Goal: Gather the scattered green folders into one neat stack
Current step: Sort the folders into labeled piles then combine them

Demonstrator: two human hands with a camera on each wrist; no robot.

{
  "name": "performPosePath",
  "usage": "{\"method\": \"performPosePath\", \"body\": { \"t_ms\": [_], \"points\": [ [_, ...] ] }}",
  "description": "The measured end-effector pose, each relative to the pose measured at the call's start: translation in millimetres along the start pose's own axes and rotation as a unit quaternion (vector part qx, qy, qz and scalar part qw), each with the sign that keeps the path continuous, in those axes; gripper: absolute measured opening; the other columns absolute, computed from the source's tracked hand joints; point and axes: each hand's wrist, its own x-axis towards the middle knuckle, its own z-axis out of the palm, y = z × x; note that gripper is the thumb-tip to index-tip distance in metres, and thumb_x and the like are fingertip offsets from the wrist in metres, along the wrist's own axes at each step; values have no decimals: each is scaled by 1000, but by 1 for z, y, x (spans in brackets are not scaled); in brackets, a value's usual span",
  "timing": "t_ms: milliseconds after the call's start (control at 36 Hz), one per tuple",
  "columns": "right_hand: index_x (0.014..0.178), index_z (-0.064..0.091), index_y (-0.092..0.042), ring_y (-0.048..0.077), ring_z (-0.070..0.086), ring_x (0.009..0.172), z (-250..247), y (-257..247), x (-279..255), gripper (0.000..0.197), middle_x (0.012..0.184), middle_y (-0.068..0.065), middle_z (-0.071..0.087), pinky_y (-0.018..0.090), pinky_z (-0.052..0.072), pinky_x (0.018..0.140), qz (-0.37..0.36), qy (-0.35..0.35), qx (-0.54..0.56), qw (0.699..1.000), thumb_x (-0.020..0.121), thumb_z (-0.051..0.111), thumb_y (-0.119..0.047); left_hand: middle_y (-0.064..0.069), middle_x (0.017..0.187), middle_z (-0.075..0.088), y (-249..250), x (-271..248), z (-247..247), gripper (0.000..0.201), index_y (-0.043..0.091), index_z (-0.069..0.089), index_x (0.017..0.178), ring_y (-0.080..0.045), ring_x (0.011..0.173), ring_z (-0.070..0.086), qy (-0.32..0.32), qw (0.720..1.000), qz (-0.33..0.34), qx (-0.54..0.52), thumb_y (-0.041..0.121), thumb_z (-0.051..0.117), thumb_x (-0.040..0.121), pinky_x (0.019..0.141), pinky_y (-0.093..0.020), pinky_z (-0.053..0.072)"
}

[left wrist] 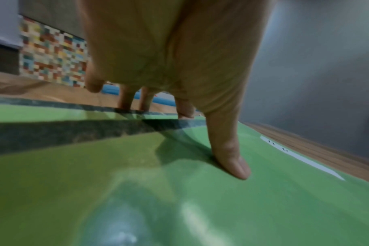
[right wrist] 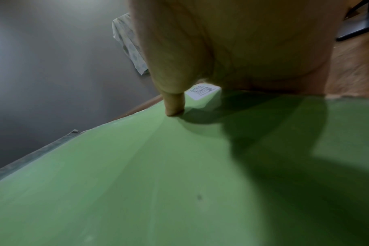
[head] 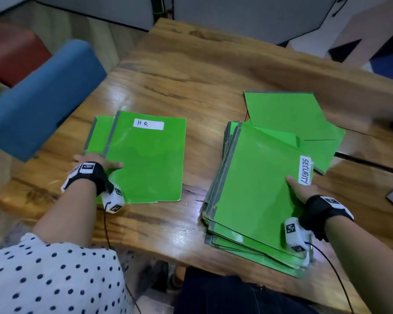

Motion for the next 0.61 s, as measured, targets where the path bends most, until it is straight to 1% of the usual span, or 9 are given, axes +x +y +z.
{"method": "performPosePath", "body": {
  "t_ms": [56,139,194,250,306,417,500,556,611],
  "points": [
    [122,47,5,18,46,58,0,0,0,58,72,7,48,26,39,49,1,4,0,1000,89,61,-41,-21,154,12,-1,-8,-1,120,7,35,144,-41,141,15,14,1000,-5,-27,70,76,51,110,-56,26],
    [124,46,4,17,46,58,0,0,0,60,73,7,48,26,37,48,0,6,-4,1000,88,61,-41,-21,153,11,1,-23,-2,109,8,38,142,-39,140,17,13,997,-11,-72,58,82,56,108,-55,31],
    [125,45,4,17,46,59,0,1,2,60,73,6,47,25,37,48,-2,6,-1,1000,88,61,-40,-21,148,19,6,-32,-1,101,6,44,137,-39,134,27,18,996,-4,-91,53,84,56,103,-52,37],
    [125,45,4,17,46,59,0,1,4,59,74,6,47,25,38,48,0,4,1,1000,88,61,-40,-19,135,31,13,-44,-3,90,3,53,127,-39,118,43,30,993,11,-114,48,86,57,96,-48,44],
    [124,46,4,17,46,59,0,2,5,58,74,6,47,24,38,49,1,2,2,1000,89,61,-40,-18,127,37,21,-62,-9,76,1,58,117,-37,107,51,62,990,40,-119,42,86,60,90,-45,48],
    [124,44,4,17,46,60,1,4,8,60,77,8,50,24,39,49,4,3,4,1000,88,62,-40,-18,122,47,49,-104,-30,50,2,61,110,-37,100,59,148,980,104,-80,27,82,72,80,-43,50],
    [130,40,3,19,48,64,1,3,9,67,96,13,53,24,38,48,6,-6,5,1000,86,64,-41,-19,109,61,73,-140,-54,34,4,60,109,-38,99,61,236,953,179,-58,12,75,79,72,-42,49],
    [131,39,2,20,49,65,0,4,10,70,100,14,53,24,38,48,10,-14,9,1000,85,65,-43,-19,106,62,89,-168,-69,31,6,58,109,-38,98,62,290,924,245,-39,8,71,81,71,-41,49],
    [128,42,2,22,51,67,-1,5,10,68,98,13,54,25,39,48,12,-20,4,1000,84,65,-45,-19,101,63,105,-201,-80,29,8,56,108,-39,93,63,329,891,314,-9,6,65,81,67,-39,46]
  ]
}}
